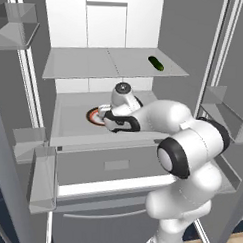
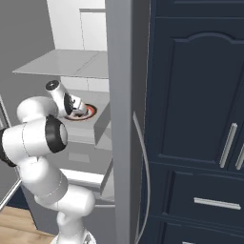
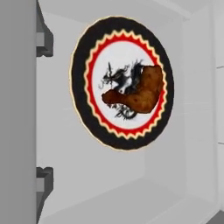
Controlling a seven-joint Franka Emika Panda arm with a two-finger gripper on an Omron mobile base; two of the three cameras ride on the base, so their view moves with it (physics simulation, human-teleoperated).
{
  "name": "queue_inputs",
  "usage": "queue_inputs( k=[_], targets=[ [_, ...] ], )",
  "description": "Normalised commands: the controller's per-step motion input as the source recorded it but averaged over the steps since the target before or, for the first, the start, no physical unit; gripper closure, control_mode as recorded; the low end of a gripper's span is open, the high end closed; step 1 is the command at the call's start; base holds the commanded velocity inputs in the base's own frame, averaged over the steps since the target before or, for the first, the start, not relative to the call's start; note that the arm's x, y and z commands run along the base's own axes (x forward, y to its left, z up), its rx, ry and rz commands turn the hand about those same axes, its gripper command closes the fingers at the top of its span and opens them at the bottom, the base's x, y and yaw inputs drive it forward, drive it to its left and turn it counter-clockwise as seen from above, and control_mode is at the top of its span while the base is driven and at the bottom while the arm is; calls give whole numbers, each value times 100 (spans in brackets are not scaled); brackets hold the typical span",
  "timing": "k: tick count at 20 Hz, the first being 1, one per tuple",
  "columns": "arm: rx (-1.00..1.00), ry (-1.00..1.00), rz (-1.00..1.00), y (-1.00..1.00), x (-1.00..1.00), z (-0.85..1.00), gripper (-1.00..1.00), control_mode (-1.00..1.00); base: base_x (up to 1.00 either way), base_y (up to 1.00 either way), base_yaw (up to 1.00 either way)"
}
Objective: Retrieve the chicken drumstick from the fridge and place it on the cutting board.
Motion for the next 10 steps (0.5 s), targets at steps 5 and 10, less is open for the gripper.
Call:
queue_inputs(
  k=[5,10],
  targets=[
    [0,0,0,0,36,-35,-100,-100,0,0,0],
    [0,2,0,11,41,-18,-100,-100,0,0,0]
  ],
)
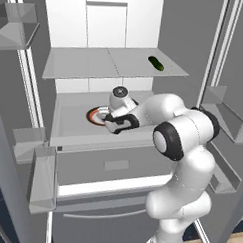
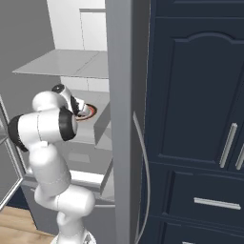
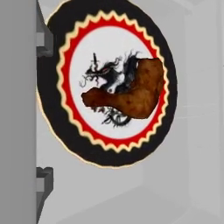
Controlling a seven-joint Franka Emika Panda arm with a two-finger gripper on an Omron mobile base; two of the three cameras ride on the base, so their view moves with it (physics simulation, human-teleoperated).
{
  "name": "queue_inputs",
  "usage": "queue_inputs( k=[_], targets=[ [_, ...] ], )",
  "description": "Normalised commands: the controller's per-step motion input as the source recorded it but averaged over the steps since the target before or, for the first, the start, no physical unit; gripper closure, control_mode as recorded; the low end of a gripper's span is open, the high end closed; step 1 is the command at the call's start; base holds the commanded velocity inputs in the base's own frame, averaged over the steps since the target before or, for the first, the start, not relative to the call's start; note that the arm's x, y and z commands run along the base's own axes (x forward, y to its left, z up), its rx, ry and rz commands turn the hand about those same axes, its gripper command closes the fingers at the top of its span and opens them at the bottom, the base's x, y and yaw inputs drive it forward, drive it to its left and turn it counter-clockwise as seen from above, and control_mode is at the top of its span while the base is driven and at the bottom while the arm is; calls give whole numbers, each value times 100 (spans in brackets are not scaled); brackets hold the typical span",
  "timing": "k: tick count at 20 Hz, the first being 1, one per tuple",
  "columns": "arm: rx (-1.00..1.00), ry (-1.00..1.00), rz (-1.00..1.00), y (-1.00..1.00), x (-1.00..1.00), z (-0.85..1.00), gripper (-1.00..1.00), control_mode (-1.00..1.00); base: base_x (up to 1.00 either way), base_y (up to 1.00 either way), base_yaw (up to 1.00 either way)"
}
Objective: Retrieve the chicken drumstick from the fridge and place it on the cutting board.
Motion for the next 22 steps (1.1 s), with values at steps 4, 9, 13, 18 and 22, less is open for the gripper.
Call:
queue_inputs(
  k=[4,9,13,18,22],
  targets=[
    [-1,7,0,8,41,-3,-100,-100,0,0,0],
    [0,4,0,1,30,-8,-100,-100,0,0,0],
    [0,2,0,0,42,-18,-100,-100,0,0,0],
    [0,1,0,4,37,-19,-100,-100,0,0,0],
    [0,6,-2,5,20,-23,-100,-100,0,0,0]
  ],
)
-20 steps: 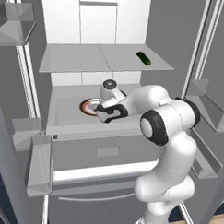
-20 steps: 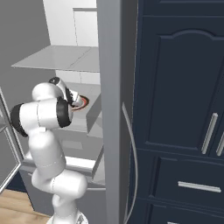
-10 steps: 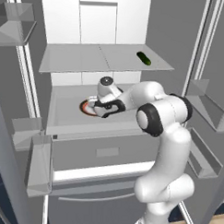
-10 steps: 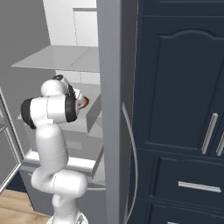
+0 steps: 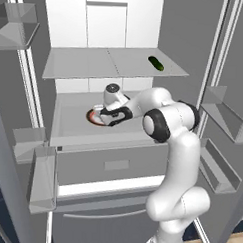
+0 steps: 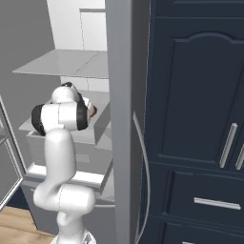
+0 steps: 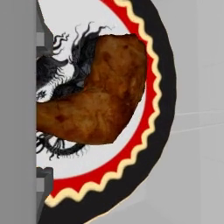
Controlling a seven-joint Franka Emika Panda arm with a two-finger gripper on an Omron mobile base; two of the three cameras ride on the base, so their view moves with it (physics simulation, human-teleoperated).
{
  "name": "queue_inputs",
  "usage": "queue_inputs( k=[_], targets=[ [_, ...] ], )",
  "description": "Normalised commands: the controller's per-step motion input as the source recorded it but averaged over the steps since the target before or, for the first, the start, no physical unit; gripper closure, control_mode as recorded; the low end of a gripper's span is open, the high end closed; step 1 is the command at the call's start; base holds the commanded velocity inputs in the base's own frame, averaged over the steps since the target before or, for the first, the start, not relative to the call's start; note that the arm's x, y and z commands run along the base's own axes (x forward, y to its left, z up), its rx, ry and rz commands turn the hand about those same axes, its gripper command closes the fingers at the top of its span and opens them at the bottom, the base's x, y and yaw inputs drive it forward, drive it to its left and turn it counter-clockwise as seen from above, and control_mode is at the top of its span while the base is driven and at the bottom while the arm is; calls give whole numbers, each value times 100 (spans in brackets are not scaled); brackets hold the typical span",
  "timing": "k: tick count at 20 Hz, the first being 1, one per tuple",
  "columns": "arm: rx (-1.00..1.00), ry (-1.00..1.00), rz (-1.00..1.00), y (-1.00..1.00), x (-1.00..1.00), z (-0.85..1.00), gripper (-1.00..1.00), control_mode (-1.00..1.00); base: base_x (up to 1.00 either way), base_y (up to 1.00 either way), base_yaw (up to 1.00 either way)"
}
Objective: Retrieve the chicken drumstick from the fridge and place it on the cutting board.
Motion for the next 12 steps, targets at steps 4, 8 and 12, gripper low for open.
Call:
queue_inputs(
  k=[4,8,12],
  targets=[
    [0,9,-6,0,3,-36,-100,-100,0,0,0],
    [0,2,-4,0,1,-31,-100,-100,0,0,0],
    [0,0,0,0,0,-14,-100,-100,0,0,0]
  ],
)
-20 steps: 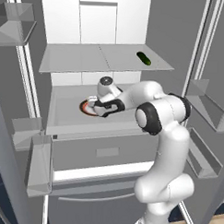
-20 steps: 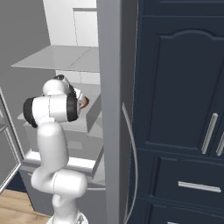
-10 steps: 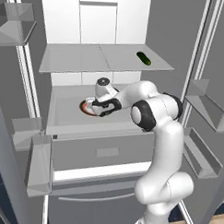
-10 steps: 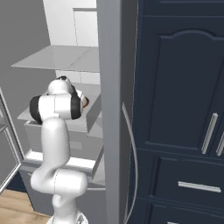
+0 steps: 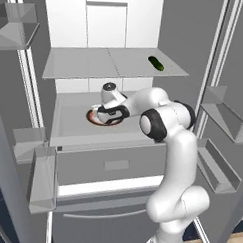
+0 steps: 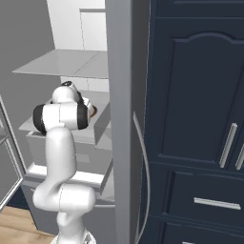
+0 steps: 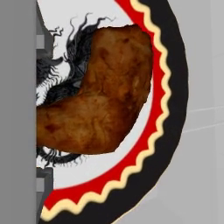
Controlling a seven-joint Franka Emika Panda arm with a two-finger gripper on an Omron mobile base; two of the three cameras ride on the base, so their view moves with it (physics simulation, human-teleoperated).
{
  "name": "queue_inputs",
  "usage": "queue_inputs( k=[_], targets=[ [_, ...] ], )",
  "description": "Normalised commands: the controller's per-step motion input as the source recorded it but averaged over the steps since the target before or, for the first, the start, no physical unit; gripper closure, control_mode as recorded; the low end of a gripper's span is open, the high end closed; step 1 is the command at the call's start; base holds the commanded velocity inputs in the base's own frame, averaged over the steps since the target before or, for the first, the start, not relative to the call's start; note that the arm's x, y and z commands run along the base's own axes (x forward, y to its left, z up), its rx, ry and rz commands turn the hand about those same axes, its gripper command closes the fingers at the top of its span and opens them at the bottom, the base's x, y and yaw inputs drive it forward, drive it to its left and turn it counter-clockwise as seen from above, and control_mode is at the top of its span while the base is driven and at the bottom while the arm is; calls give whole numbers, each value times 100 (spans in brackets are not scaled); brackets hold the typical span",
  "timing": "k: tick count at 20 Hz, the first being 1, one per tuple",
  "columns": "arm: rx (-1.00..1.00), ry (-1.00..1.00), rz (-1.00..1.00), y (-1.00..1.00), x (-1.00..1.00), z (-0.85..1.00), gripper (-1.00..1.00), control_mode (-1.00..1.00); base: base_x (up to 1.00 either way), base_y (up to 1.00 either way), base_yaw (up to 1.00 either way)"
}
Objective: Retrieve the chicken drumstick from the fridge and place it on the cutting board.
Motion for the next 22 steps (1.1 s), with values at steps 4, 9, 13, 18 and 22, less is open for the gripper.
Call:
queue_inputs(
  k=[4,9,13,18,22],
  targets=[
    [3,0,0,0,0,-26,100,-100,0,0,0],
    [6,0,0,0,-1,-31,100,-100,0,0,0],
    [1,-2,0,0,0,-11,100,-100,0,0,0],
    [0,-14,0,-2,0,-20,100,-100,0,0,0],
    [0,-22,0,0,-3,-1,100,-100,0,0,0]
  ],
)
